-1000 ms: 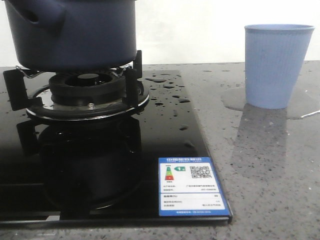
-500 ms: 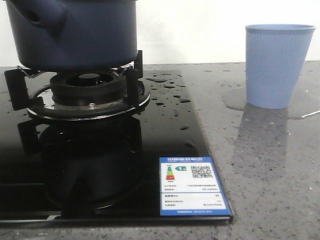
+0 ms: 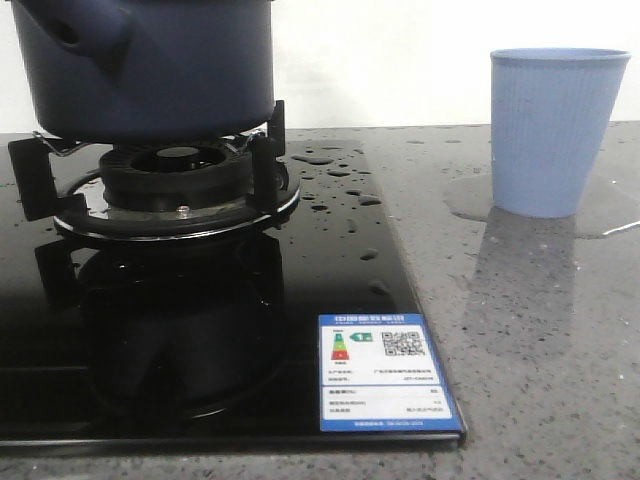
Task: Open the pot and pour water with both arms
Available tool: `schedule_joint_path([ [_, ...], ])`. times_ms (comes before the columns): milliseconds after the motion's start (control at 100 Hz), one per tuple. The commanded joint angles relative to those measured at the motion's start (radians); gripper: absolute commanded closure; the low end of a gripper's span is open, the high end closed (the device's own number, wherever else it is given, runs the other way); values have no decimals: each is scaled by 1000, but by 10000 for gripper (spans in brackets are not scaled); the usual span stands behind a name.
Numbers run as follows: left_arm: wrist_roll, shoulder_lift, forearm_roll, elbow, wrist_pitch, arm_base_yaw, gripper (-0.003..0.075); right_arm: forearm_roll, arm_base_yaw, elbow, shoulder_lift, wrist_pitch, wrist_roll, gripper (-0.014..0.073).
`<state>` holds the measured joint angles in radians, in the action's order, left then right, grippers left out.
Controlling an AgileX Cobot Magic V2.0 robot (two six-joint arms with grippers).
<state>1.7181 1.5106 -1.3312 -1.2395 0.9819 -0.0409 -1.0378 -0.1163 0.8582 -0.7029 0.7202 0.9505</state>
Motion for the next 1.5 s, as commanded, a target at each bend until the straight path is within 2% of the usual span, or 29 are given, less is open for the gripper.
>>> schedule_joint_path([
  [0, 29, -13, -113, -32, -1, -8, 82, -36, 7, 31, -7, -44, 13, -52],
  [310, 29, 39, -165, -32, 6, -14, 99, -36, 7, 31, -7, -44, 13, -51],
  [390, 29, 39, -165, -32, 6, -14, 159, -36, 7, 29, -7, -44, 13, -51],
  [560, 29, 39, -165, -32, 21, -14, 367, -36, 7, 29, -7, -44, 13, -51],
  [630, 29, 39, -165, -32, 23, -14, 407, -36, 7, 29, -7, -44, 13, -51],
  [790, 29, 36, -211, -38, 37, -13, 409, -29, 7, 29, -7, -44, 13, -51],
  [1030, 13, -29, -275, -104, 52, 8, 409, 161, 7, 29, 42, -154, 13, -51],
  [1230, -75, -118, -281, -137, 27, 10, 409, 194, 7, 25, 52, -213, -20, -51],
  [1350, -114, -173, -281, -137, 22, 10, 409, 244, 7, -26, 52, -226, -25, -51],
  [1490, -116, -231, -281, -137, 22, 10, 409, 243, 7, -160, 52, -342, -25, -51],
])
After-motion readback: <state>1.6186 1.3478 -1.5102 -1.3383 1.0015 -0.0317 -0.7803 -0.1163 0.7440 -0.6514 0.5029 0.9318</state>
